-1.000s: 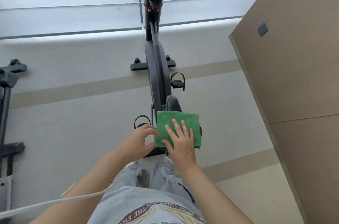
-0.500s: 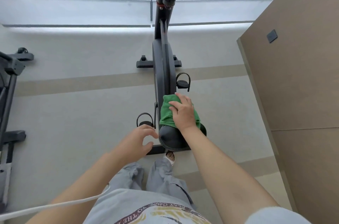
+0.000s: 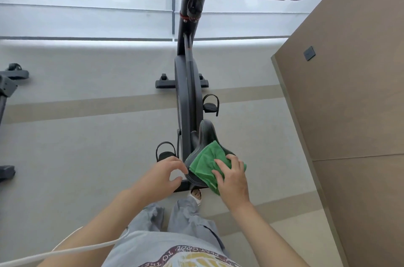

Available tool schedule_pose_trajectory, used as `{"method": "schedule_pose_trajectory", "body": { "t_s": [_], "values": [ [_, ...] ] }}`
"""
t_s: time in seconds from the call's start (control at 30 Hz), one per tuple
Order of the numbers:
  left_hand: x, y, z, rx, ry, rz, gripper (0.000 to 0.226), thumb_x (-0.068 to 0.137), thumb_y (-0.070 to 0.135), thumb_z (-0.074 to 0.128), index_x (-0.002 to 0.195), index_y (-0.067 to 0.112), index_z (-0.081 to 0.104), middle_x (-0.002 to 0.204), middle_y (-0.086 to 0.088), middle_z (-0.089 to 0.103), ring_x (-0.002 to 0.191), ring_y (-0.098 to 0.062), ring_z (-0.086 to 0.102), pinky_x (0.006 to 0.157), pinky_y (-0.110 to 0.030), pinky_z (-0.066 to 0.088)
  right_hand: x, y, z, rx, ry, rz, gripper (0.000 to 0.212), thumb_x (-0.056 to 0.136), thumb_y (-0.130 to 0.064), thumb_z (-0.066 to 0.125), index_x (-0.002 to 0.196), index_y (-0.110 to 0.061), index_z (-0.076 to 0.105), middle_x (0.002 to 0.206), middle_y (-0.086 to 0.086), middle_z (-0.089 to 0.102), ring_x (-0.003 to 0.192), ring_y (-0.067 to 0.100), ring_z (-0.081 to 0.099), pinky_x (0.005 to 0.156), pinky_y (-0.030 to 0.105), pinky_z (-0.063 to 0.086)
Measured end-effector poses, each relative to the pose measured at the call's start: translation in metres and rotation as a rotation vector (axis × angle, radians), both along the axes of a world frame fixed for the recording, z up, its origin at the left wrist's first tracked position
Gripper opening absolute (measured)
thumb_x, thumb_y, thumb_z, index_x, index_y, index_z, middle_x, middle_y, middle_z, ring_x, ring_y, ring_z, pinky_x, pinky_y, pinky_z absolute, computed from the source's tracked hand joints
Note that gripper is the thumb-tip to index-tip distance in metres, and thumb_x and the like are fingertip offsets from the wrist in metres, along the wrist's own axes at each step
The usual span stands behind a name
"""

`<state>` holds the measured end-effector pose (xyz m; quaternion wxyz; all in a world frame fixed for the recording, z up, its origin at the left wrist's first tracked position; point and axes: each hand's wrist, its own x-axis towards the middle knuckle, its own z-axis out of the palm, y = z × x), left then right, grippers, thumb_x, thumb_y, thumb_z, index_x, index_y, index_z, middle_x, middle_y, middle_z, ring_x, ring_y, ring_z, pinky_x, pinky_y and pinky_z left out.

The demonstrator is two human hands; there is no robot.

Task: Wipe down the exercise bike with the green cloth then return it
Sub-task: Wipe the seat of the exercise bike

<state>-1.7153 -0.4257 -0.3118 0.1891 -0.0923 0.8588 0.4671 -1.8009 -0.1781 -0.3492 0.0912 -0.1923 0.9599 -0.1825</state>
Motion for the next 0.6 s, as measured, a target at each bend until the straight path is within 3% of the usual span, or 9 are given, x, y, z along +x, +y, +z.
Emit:
{"method": "schedule_pose_trajectory", "body": {
  "t_s": [0.07,0.23,0.4,0.6],
  "values": [
    [-0.001,-0.001,0.0,0.018,0.002,0.008,0.023,0.094,0.013,0.065,0.107,0.031,0.073,0.123,0.019,0.062,0.116,-0.001,0.059,0.106,-0.021,0.042,0.008,0.006,-0.004,-0.038,0.001,-0.021,0.032,0.09,-0.017,0.082,0.122,-0.017,0.077,0.129,0.009,0.056,0.113,0.024,0.045,0.09,0.038,0.058],
    [-0.006,-0.001,-0.005,-0.021,0.011,-0.026,0.024,0.095,0.014,0.064,0.111,0.03,0.072,0.123,0.018,0.061,0.115,-0.005,0.059,0.106,-0.028,0.045,-0.022,-0.028,-0.009,-0.12,-0.012,-0.097,0.025,0.09,-0.009,0.08,0.114,-0.016,0.081,0.123,0.01,0.061,0.11,0.032,0.056,0.097,0.041,0.05],
    [-0.024,0.002,-0.014,-0.171,-0.054,-0.229,0.043,0.097,0.015,0.062,0.138,0.028,0.061,0.141,0.011,0.051,0.127,-0.014,0.053,0.108,-0.031,0.044,-0.095,-0.09,-0.008,-0.26,-0.133,-0.139,0.027,0.097,-0.013,0.074,0.123,-0.012,0.078,0.129,0.012,0.061,0.121,0.032,0.053,0.106,0.045,0.048],
    [-0.037,0.001,-0.026,-0.22,-0.043,-0.257,0.049,0.096,0.019,0.063,0.143,0.028,0.057,0.148,0.01,0.048,0.128,-0.017,0.054,0.107,-0.032,0.046,-0.126,-0.095,-0.015,-0.297,-0.21,-0.095,0.028,0.097,-0.025,0.075,0.124,-0.015,0.078,0.126,0.007,0.062,0.12,0.03,0.053,0.103,0.036,0.046]
  ]
}}
